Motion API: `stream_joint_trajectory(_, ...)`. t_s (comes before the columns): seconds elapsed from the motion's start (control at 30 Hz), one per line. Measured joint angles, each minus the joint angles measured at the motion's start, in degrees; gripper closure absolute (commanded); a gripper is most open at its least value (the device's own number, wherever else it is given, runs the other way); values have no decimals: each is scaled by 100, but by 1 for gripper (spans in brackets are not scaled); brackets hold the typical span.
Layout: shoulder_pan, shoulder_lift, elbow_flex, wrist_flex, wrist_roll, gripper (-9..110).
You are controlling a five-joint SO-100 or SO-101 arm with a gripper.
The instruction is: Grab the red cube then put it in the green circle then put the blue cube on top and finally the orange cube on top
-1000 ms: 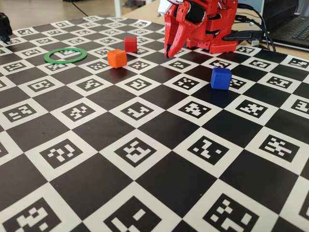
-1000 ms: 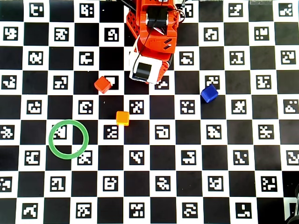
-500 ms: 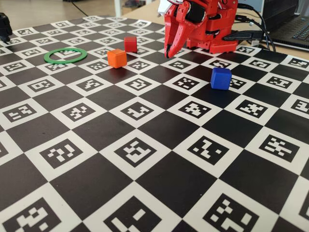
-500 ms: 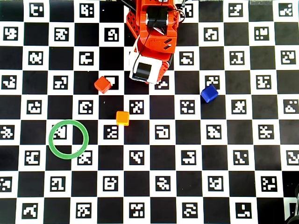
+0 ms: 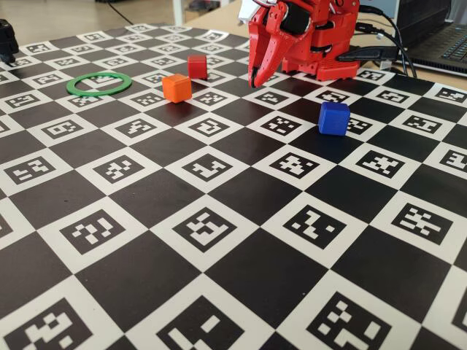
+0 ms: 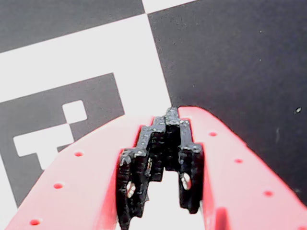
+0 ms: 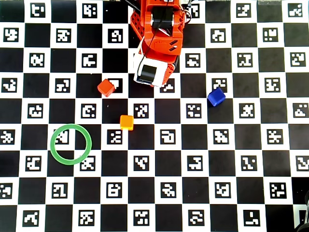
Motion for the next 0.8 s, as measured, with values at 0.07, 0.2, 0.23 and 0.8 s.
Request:
stream_joint_trajectory(0.07,0,-26,-9,-35,70,107)
stream_joint_trajectory(0.2,-44,-598,-211,-255,527,107)
stream_joint_trajectory(0.23,-44,-809,-308,-299,677,107)
stream_joint_trajectory(0.8,290,-4192,-4280,1011,2373,106)
